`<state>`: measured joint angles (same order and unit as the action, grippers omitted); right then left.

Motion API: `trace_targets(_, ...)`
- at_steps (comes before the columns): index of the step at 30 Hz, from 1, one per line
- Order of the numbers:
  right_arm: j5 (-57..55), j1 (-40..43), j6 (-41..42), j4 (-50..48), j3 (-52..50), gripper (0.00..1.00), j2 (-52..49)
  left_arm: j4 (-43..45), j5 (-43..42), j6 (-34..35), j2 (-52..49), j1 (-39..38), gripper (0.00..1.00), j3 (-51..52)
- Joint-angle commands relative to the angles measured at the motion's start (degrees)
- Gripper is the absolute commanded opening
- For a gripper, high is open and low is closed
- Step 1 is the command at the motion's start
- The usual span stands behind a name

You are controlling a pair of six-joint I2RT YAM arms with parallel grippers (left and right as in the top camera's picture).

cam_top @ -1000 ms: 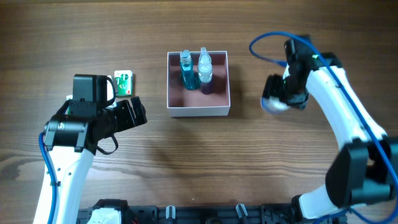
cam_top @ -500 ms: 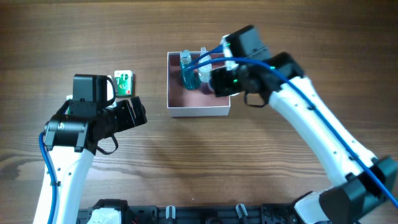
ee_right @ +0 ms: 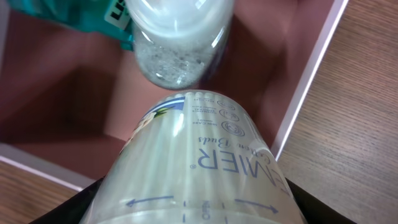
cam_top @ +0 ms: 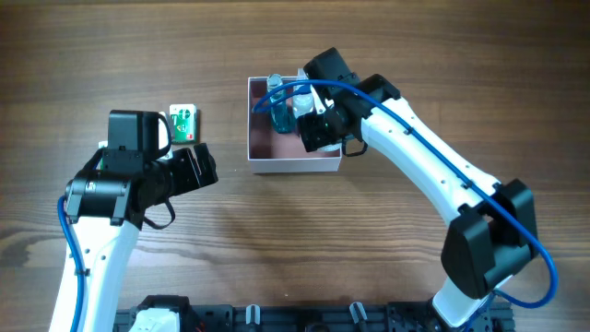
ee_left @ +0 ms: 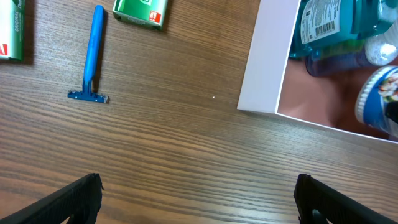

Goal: Pack container
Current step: 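Place the cotton-bud tub into the box's front corner, release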

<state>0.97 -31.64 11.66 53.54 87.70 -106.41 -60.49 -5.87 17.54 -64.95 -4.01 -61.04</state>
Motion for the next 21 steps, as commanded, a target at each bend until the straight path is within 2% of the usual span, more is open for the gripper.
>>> trace_targets(1,-1.1,0.0,0.4,-1.0,0.2,0.43,-2.4,-0.1,0.3,0.9,0.0,0.3,1.00,-1.0)
trace_targets(5,-1.1,0.0,0.4,-1.0,0.2,0.50,-3.6,-0.1,0.3,0.9,0.0,0.3,1.00,-1.0)
trace_targets(10,-1.1,0.0,0.4,-0.8,0.2,0.72,-3.8,-0.1,0.3,0.9,0.0,0.3,1.00,-1.0)
trace_targets(13,-1.1,0.0,0.4,-0.4,0.2,0.75,-3.8,-0.1,0.3,0.9,0.0,0.3,1.00,-1.0)
trace_targets(14,-1.1,0.0,0.3,-0.3,0.2,0.83,-3.8,-0.1,0.3,0.9,0.0,0.3,1.00,-1.0)
trace_targets(17,-1.1,0.0,0.3,0.0,0.2,0.85,-3.8,-0.1,0.3,0.9,0.0,0.3,1.00,-1.0)
trace_targets(19,-1.1,0.0,0.4,0.0,0.2,0.92,-3.8,-0.1,0.3,0.9,0.0,0.3,1.00,-1.0)
trace_targets(21,-1.1,0.0,0.3,0.1,0.2,0.92,-3.8,-0.1,0.3,0.9,0.0,0.3,1.00,-1.0)
